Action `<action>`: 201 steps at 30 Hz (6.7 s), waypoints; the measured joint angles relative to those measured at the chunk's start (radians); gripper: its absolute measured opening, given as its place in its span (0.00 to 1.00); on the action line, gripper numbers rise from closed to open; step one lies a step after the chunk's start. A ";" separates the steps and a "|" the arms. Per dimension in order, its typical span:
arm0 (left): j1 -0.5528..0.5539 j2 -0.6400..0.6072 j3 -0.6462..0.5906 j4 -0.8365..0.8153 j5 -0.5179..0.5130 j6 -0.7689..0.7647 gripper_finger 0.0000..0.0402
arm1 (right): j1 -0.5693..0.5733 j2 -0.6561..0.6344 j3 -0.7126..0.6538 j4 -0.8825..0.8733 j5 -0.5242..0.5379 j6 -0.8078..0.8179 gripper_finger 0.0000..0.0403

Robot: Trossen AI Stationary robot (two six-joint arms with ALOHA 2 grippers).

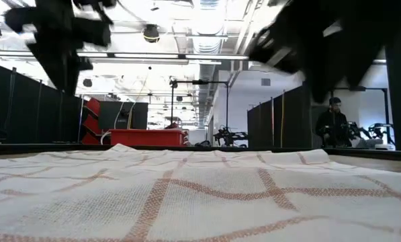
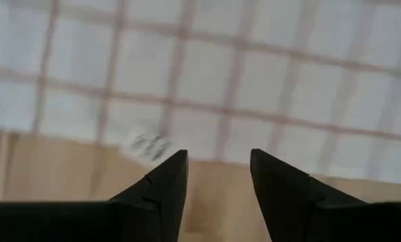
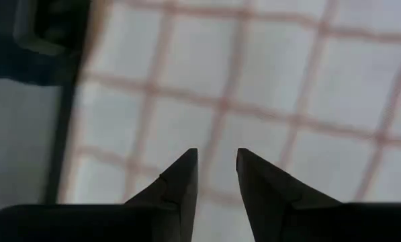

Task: Roll towel
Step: Roll the white squared towel

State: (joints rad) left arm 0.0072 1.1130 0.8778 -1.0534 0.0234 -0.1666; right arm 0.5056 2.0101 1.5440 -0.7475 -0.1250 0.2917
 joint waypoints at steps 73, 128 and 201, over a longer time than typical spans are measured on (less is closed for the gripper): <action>-1.042 0.992 0.734 0.050 -0.205 -0.829 0.37 | 0.421 0.120 -0.041 0.029 0.203 0.625 0.23; -1.010 1.014 0.657 0.156 -0.184 -0.845 0.00 | 0.421 0.120 -0.043 0.022 0.203 0.648 0.01; 0.395 0.179 0.278 -0.029 0.076 0.134 0.00 | -0.820 -0.512 -0.274 -0.151 0.088 -0.184 0.00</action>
State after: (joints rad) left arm 0.4018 1.2917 1.1553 -1.0828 0.0991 -0.0327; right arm -0.3143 1.4982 1.2705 -0.8983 -0.0371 0.1080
